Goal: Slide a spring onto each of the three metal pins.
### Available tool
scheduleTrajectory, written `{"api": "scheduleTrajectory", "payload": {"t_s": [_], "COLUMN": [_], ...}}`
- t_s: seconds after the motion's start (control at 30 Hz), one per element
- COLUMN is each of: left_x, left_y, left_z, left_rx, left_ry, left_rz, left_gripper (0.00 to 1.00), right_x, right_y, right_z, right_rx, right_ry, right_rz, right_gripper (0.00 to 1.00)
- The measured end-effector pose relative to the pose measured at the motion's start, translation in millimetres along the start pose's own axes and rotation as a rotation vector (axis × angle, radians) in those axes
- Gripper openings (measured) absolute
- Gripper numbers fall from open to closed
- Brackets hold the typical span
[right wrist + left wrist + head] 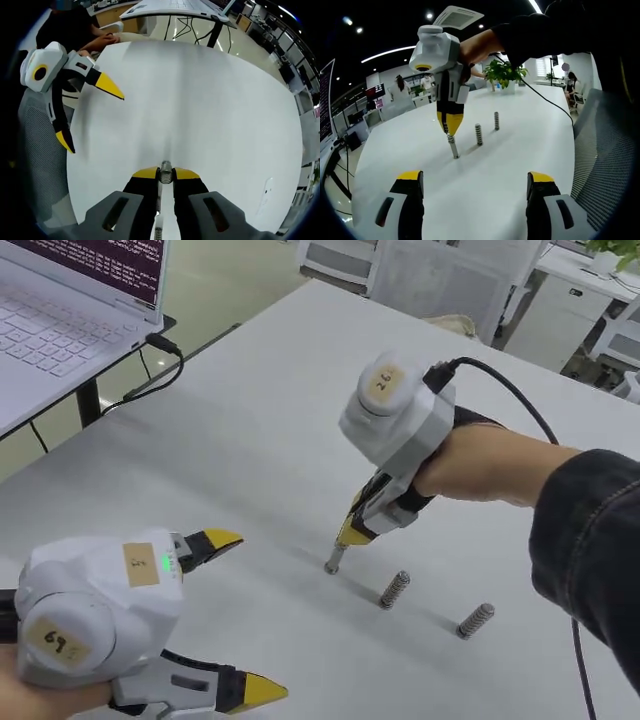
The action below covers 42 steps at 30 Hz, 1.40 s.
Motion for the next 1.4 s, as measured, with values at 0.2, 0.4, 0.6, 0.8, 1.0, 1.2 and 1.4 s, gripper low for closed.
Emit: {"api": "scheduleTrajectory", "payload": {"t_s": [0.2,0.4,0.6,0.8,1.0,1.2,1.4], "left_x": [-0.7,-0.9,-1.9,-2.9,-3.9,-3.9,-4.9], "left_y": [1.0,0.8,1.9,1.8,2.0,1.5,2.9], "left_z": [-0.4,-0.2,-0.5,-1.8,-3.3,-4.3,-5.1], "left_rx": [0.004,0.005,0.008,0.009,0.011,0.010,0.014], "left_ry": [0.002,0.004,0.007,0.013,0.018,0.021,0.025], "left_rz": [0.003,0.005,0.008,0.008,0.008,0.009,0.012], "left_gripper": [0.81,0.81,0.80,0.80,0.79,0.79,0.78], "right_x": [-0.6,3.7,6.2,7.2,7.2,8.1,7.5], "right_y": [4.7,10.7,15.0,19.3,18.6,19.7,21.6], "right_z": [-9.4,-17.0,-24.1,-29.7,-29.9,-31.0,-31.3], "right_rx": [0.003,0.012,0.013,0.016,0.008,0.008,0.007], "right_ry": [-0.009,-0.018,-0.017,-0.012,-0.012,-0.013,-0.007], "right_rz": [-0.011,-0.022,-0.036,-0.045,-0.056,-0.041,-0.032], "right_gripper": [0.08,0.08,0.08,0.08,0.09,0.09,0.15]}}
Point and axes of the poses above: the centre of the closed fingertips' face, and the gripper's own axes: z roughly backward along the fingers, x roughly to its left, y roughly out of its underside, the point moved 1 cm from there along z, roughly backward along the fingers, and after that the axes turned 10 degrees about -x, right-handed, at the moved point
